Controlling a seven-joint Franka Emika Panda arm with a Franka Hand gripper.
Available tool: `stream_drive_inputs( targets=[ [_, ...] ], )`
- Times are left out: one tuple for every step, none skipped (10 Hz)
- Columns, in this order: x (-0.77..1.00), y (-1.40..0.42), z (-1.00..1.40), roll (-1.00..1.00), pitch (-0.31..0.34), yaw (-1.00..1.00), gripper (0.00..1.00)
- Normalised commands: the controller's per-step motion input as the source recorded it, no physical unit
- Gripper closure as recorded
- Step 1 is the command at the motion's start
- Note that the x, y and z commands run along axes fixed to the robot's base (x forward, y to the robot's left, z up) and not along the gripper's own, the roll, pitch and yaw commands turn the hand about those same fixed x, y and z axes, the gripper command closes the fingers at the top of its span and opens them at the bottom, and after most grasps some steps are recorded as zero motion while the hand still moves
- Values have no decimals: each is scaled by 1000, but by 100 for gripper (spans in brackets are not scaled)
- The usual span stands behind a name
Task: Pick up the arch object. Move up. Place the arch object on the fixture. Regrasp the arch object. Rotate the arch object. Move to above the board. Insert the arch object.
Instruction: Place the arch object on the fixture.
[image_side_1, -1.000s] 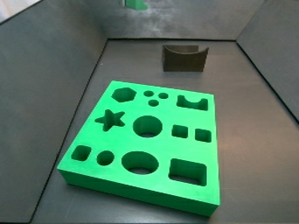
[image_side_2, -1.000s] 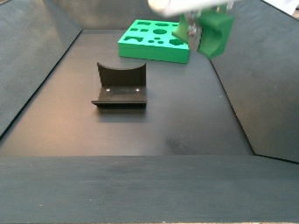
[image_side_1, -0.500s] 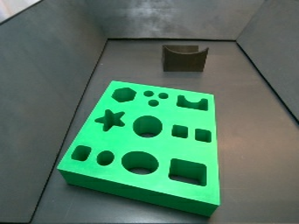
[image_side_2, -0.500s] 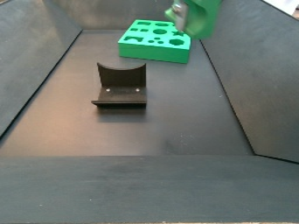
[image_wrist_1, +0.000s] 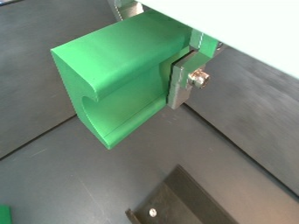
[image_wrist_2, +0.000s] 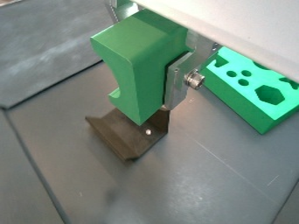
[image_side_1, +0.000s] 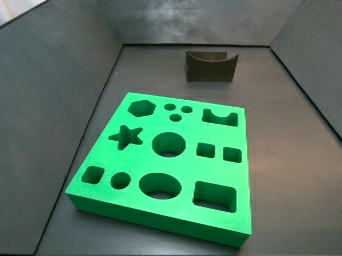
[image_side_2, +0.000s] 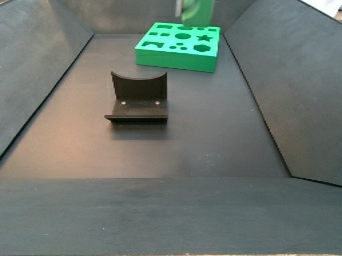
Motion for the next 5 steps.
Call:
stream_drive_inputs(
  targets=[
    [1000, -32, 76, -80, 61, -214, 100],
    [1000, -22, 65, -90, 84, -120, 100],
    [1000, -12, 53, -99, 101, -87, 100],
    [1000, -9, 48, -106, 111, -75, 100],
    [1000, -1, 41, -117, 127, -59, 100]
  ],
)
